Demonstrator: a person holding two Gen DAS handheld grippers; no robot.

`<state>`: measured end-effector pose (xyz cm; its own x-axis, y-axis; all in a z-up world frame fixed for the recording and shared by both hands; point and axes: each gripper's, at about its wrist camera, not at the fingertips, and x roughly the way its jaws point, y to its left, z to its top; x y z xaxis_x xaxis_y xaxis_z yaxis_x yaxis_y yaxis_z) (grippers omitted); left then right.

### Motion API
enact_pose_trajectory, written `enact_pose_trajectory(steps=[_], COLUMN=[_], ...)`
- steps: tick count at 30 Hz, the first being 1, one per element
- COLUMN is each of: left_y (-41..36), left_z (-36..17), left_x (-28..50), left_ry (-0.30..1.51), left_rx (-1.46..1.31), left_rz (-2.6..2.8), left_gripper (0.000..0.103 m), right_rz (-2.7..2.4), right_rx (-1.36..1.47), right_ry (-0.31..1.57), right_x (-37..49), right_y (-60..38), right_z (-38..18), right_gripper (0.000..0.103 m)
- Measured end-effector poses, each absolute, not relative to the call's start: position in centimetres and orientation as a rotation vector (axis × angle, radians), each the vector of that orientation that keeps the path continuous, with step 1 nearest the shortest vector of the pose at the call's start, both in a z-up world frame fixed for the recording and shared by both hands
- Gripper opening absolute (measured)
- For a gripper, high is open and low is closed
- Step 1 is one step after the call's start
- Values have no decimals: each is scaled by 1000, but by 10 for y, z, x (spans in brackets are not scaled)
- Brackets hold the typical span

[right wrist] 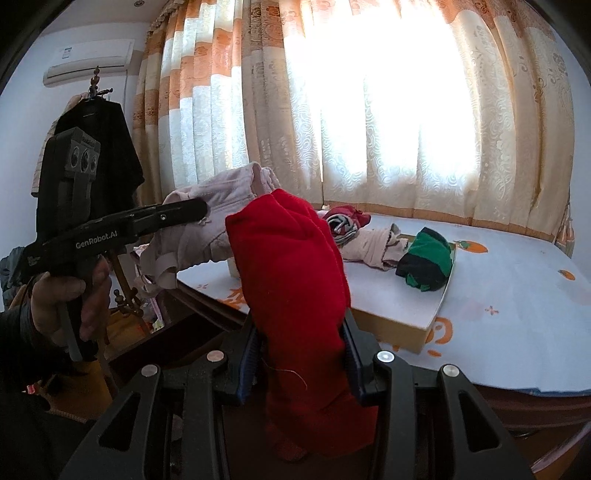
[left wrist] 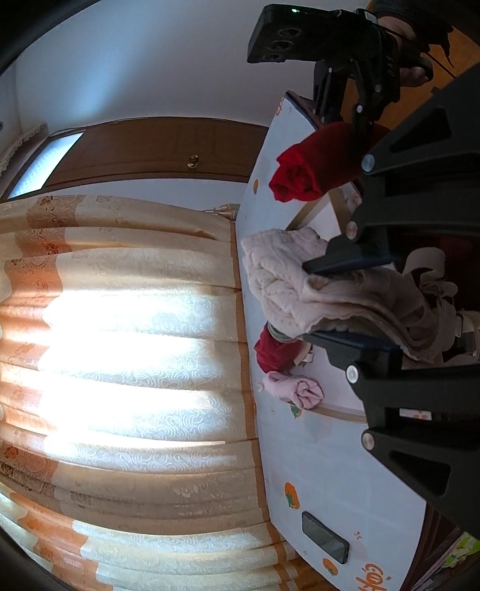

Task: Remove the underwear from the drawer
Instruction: 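Carry the pink and red garments over the tray and lower them inside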

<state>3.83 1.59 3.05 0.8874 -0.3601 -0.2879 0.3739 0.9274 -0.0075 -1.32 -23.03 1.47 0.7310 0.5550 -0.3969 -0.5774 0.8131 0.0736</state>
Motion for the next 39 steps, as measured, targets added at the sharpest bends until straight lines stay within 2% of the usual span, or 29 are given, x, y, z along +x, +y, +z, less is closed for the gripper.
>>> enact_pose_trajectory(steps=[15, 39], left_y=[17, 28], left_z=[52, 73], left_x=[78, 168], left_ry=[295, 363], left_rx=[51, 4], left_rz=[-337, -250], left_gripper=[28, 28], right_rz=[569, 517], right_rx=[48, 65], right_ry=[513, 630], right_x=[31, 115], right_y=[-233, -209], right_z=[36, 70], right_gripper=[43, 43])
